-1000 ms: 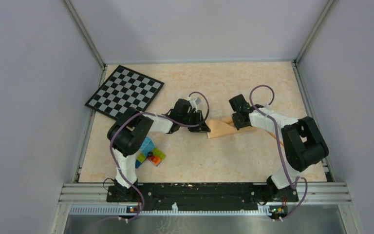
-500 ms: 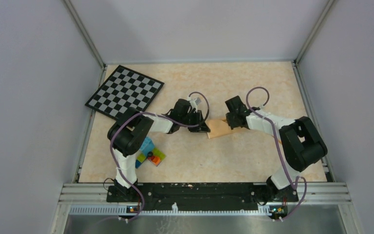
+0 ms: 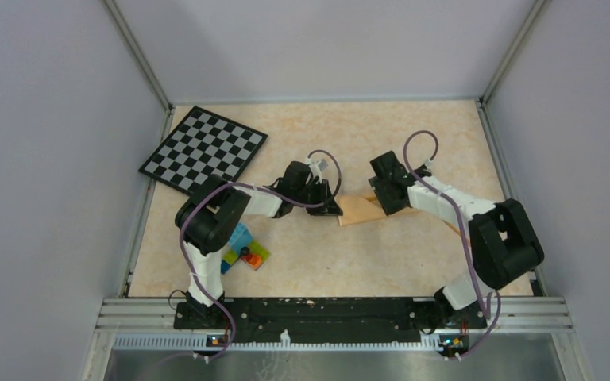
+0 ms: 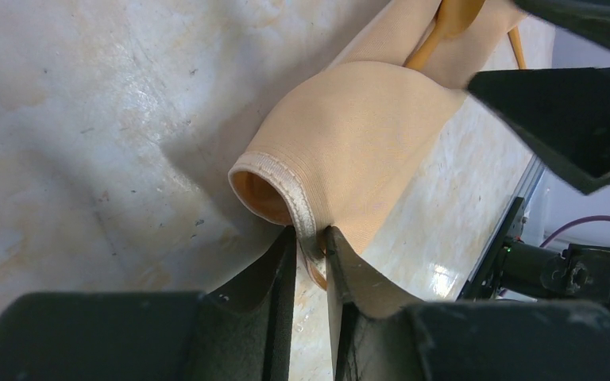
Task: Fold the napkin into a case and place the utensils inside
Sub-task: Insert the spoon into the folded napkin, then pick up the knife from the corner of the board.
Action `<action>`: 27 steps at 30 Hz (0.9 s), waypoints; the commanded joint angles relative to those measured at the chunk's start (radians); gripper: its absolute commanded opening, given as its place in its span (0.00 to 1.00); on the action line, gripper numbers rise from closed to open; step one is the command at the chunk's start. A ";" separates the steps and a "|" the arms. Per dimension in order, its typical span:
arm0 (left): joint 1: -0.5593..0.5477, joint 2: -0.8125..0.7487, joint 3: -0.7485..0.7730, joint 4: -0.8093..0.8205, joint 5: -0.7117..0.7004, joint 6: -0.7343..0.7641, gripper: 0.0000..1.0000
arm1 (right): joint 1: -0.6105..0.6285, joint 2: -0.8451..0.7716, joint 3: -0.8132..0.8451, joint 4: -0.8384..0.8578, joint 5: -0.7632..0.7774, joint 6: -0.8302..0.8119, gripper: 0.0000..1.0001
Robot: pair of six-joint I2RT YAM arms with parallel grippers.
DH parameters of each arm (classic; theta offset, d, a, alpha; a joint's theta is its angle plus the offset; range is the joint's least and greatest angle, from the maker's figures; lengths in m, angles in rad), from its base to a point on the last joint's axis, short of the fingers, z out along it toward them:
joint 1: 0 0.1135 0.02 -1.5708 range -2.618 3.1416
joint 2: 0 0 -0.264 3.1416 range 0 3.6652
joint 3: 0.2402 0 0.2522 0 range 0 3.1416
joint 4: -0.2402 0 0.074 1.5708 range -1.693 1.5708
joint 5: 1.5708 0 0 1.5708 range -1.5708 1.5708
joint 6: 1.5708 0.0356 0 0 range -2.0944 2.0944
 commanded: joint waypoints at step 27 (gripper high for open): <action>-0.007 -0.024 0.032 -0.109 -0.009 0.058 0.24 | -0.731 -0.324 -0.222 -0.281 0.001 -0.028 0.92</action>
